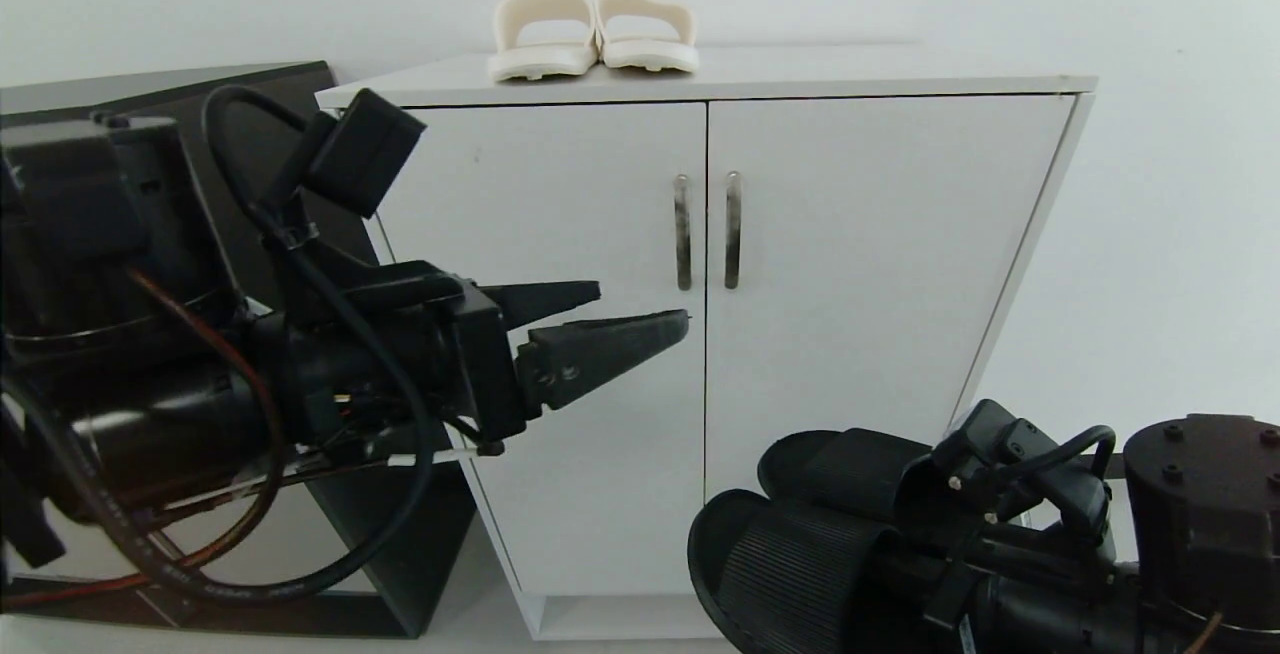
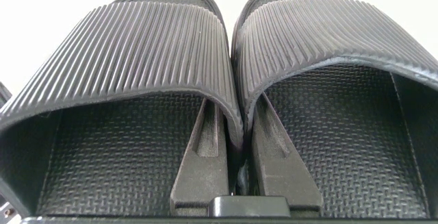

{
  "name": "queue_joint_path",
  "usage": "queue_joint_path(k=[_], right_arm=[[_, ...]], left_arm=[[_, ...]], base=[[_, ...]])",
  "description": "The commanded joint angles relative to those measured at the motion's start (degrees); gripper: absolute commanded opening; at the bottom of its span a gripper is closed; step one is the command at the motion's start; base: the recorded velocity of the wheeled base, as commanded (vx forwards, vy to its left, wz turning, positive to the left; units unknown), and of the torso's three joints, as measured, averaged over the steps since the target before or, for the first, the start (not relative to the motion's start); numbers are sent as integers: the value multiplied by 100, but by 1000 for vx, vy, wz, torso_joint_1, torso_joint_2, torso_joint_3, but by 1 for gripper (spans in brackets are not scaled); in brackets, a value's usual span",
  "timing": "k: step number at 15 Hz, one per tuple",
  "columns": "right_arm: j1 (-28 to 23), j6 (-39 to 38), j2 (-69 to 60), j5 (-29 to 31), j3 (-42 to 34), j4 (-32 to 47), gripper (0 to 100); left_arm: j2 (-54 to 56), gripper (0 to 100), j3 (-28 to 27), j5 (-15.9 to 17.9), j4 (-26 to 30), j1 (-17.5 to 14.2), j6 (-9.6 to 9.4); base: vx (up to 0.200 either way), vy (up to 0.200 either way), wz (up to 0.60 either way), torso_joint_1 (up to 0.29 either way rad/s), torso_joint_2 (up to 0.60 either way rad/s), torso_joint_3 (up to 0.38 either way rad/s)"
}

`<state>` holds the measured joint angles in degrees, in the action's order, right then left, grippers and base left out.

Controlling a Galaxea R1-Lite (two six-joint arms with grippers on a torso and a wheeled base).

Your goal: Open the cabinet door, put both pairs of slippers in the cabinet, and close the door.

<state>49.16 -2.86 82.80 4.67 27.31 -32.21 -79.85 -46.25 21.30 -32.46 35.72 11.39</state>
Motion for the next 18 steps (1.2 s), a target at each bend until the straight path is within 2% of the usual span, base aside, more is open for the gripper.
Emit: queue_joint_path(k=[1,2,4,6,10,11,13,16,18], right_arm=[[14,-4,26,-1,-15,-5,0],[14,5,35,-1,-24,4,0],[14,5,35,-1,-15,-5,0],[14,5,43,-1,-24,4,0],[14,5,43,-1,11,4,0],[14,5,70,-1,20,4,0],[14,14,105,-1,20,-5,0],[14,5,114,16,20,-5,0],[14,5,96,16,20,-5,0]], left_arm=[[-470,100,-543,15,21,243,101],[-646,100,-868,24,197,243,197],[-980,100,-1466,120,724,251,224],[-1455,100,-1835,384,777,251,259],[-2105,100,-2643,445,865,190,268],[-2149,100,-2723,498,935,190,276],[-2149,100,-2802,823,1111,181,276],[-2290,100,-3180,832,1322,-56,364],[-2395,100,-3206,621,1278,-74,364]], base=[[0,0,0,0,0,0],[0,0,0,0,0,0],[0,0,0,0,0,0],[0,0,0,0,0,0],[0,0,0,0,0,0],[0,0,0,0,0,0],[0,0,0,0,0,0],[0,0,0,0,0,0],[0,0,0,0,0,0]])
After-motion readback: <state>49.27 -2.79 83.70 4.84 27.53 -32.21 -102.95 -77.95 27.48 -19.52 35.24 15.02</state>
